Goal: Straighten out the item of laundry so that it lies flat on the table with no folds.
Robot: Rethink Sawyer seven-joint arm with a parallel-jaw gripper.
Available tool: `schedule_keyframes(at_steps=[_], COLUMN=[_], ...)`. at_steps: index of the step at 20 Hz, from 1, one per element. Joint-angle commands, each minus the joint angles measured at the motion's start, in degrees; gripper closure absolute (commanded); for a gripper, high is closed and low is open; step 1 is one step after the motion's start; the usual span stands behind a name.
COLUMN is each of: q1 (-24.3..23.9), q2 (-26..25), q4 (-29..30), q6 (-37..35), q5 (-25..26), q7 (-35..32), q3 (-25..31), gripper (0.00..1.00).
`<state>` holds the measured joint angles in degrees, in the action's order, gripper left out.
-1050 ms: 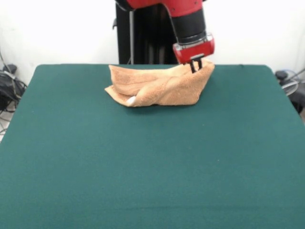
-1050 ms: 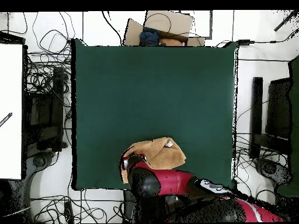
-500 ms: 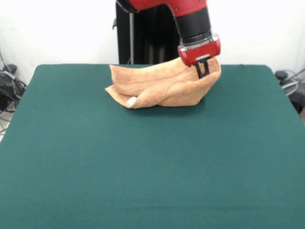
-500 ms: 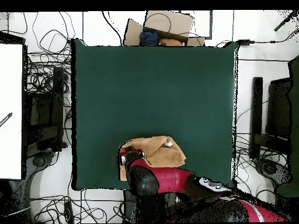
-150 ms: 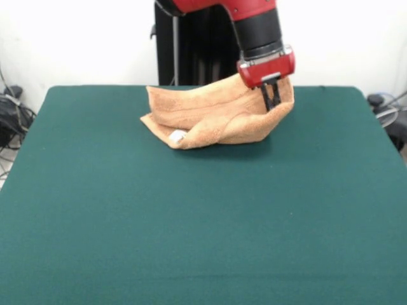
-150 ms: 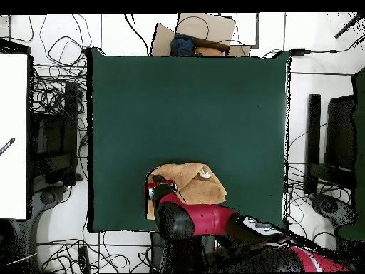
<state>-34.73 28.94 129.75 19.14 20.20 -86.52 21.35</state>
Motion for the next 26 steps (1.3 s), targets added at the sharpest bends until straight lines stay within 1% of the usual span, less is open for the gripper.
schedule_keyframes(at_steps=[1,4,7,12,16,17,21,26], q1=[2.11,2.76,3.94,3.66,5.43,5.79,6.09,5.77], q2=[-0.03,-0.59,-1.15,-2.26,-2.96,-3.51,-6.22,-11.28], q4=[-2.90,-3.11,-2.29,-1.17,0.95,1.23,1.78,1.14], q6=[3.44,3.39,2.21,-0.45,-3.44,-2.32,-3.09,-2.12], q5=[-1.75,-2.11,-3.95,-5.98,-9.36,-9.43,-10.48,-10.57], q7=[-13.64,-13.69,-14.72,-16.03,-16.98,-17.16,-16.60,-16.62], q3=[4.11,3.61,2.74,3.22,1.81,1.66,1.95,2.72], gripper=[1.00,1.00,1.00,1.00,1.00,1.00,1.00,1.00])
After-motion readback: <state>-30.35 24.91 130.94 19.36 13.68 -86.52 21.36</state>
